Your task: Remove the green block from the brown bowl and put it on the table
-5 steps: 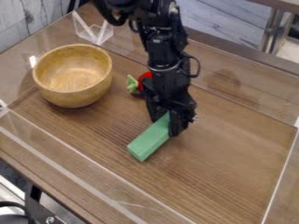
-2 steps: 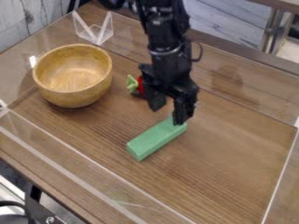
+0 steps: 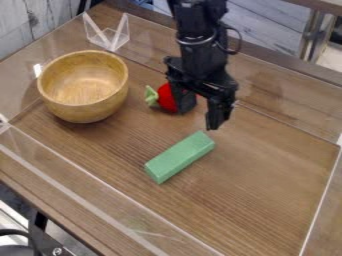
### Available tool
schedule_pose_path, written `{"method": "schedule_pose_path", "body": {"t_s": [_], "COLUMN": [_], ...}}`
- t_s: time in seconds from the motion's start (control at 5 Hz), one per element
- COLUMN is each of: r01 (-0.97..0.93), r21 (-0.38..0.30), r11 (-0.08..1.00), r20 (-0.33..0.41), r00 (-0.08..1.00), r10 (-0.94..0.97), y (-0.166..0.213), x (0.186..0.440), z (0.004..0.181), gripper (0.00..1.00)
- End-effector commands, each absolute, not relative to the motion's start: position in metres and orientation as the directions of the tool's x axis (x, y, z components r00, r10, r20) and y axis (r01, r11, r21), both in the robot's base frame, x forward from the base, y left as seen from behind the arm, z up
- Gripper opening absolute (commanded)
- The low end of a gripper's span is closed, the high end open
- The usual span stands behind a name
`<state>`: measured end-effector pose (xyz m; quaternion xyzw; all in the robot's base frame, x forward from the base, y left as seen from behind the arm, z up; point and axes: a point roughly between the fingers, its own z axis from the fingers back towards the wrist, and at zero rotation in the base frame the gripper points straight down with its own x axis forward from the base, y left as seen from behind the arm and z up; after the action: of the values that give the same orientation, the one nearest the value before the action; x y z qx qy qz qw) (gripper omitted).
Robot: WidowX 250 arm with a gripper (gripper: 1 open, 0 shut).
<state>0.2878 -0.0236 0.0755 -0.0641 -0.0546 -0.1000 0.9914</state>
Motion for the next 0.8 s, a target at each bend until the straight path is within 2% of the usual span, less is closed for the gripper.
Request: {"method": "schedule_pose_path", "body": {"t_s": [0.0,0.6], "r01": [0.207,0.194], "r21": [-0.082,-0.046], "r11": [0.975,0.980], "r20": [0.203,0.201], "r00": [0.961,0.963], "r10": [-0.187,-0.181], "y": [-0.0239,-0.0218], "x": [0.2991,0.3022], "z": [0.0985,0.0957], "gripper": [1.00,1.00]}}
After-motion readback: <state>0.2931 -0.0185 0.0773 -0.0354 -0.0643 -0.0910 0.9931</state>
